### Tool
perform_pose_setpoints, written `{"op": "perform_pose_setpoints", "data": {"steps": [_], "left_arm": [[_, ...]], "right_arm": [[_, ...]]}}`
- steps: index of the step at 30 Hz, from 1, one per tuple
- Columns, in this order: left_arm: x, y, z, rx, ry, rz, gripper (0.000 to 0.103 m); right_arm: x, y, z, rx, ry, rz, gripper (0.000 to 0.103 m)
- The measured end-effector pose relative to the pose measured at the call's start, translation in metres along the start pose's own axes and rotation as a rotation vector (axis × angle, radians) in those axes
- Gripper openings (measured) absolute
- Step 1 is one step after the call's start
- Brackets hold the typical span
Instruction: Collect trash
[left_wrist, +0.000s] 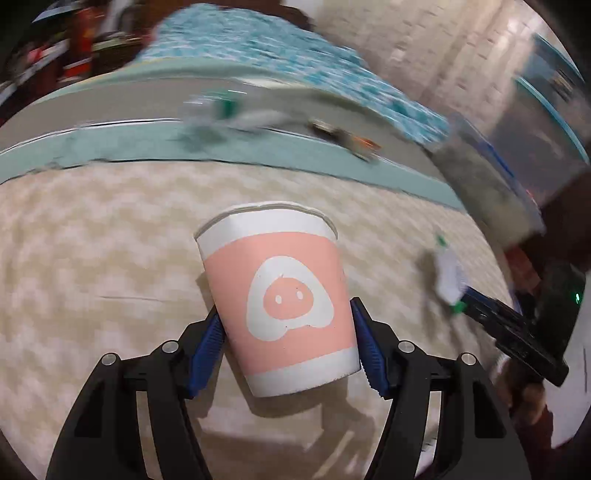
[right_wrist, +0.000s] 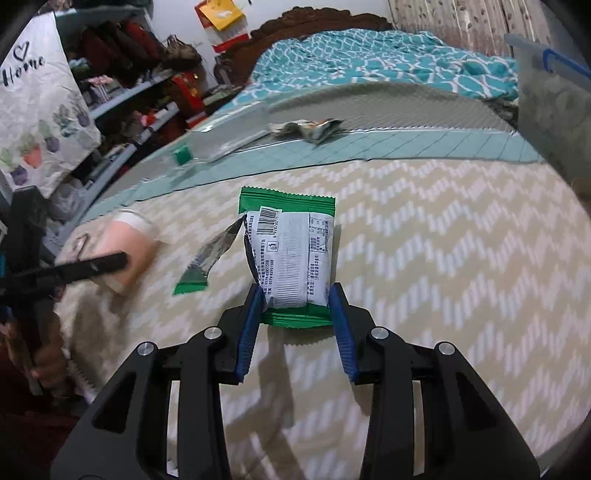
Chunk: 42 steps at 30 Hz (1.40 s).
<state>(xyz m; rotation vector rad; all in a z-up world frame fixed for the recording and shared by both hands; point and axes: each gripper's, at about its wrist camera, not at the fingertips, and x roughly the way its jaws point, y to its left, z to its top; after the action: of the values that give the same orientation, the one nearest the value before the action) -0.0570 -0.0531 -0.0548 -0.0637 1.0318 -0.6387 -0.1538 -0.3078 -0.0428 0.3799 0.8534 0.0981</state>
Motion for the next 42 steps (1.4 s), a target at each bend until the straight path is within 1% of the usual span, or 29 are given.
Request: {"op": "perform_pose_setpoints", "data": {"steps": [2, 4, 7, 9, 13, 18, 23, 29, 32, 34, 38, 42], "left_arm": [[0.009, -0.023, 0.0, 0.05, 0.009, -0.036, 0.062], [0.018, -0.042, 0.001, 0.083, 0.018, -0.075, 0.062], [0.031, -0.063, -0.002, 0.123, 0.041, -0.091, 0.062], [0.036, -0.071, -0.006, 0.136, 0.048, -0.09, 0.062], [0.038, -0.079, -0.008, 0.155, 0.062, -0.114, 0.062], [0.046, -0.09, 0.0, 0.17, 0.074, -0.119, 0.062], [0.054, -0.109, 0.006, 0.214, 0.074, -0.108, 0.063], [0.071, -0.128, 0.007, 0.242, 0.097, -0.073, 0.063], [0.072, -0.133, 0.005, 0.262, 0.086, -0.045, 0.064], [0.073, -0.135, 0.005, 0.263, 0.085, -0.038, 0.064], [0.073, -0.135, 0.005, 0.266, 0.083, -0.025, 0.066], [0.073, -0.136, 0.003, 0.268, 0.077, -0.008, 0.066]], "right_arm": [[-0.004, 0.002, -0.005, 0.004, -0.005, 0.001, 0.04], [-0.01, 0.0, -0.007, 0.007, -0.022, -0.025, 0.04], [-0.019, -0.012, -0.009, 0.039, -0.04, -0.054, 0.04], [-0.023, -0.023, -0.01, 0.065, -0.045, -0.067, 0.04], [-0.028, -0.043, -0.013, 0.124, -0.048, -0.076, 0.04], [-0.034, -0.058, -0.015, 0.164, -0.065, -0.078, 0.04], [-0.042, -0.072, -0.016, 0.191, -0.083, -0.088, 0.04], [-0.051, -0.089, -0.019, 0.227, -0.1, -0.103, 0.04], [-0.052, -0.094, -0.022, 0.233, -0.102, -0.103, 0.04], [-0.052, -0.094, -0.023, 0.227, -0.103, -0.106, 0.04], [-0.05, -0.084, -0.024, 0.187, -0.102, -0.137, 0.04], [-0.049, -0.084, -0.024, 0.205, -0.108, -0.122, 0.043]]}}
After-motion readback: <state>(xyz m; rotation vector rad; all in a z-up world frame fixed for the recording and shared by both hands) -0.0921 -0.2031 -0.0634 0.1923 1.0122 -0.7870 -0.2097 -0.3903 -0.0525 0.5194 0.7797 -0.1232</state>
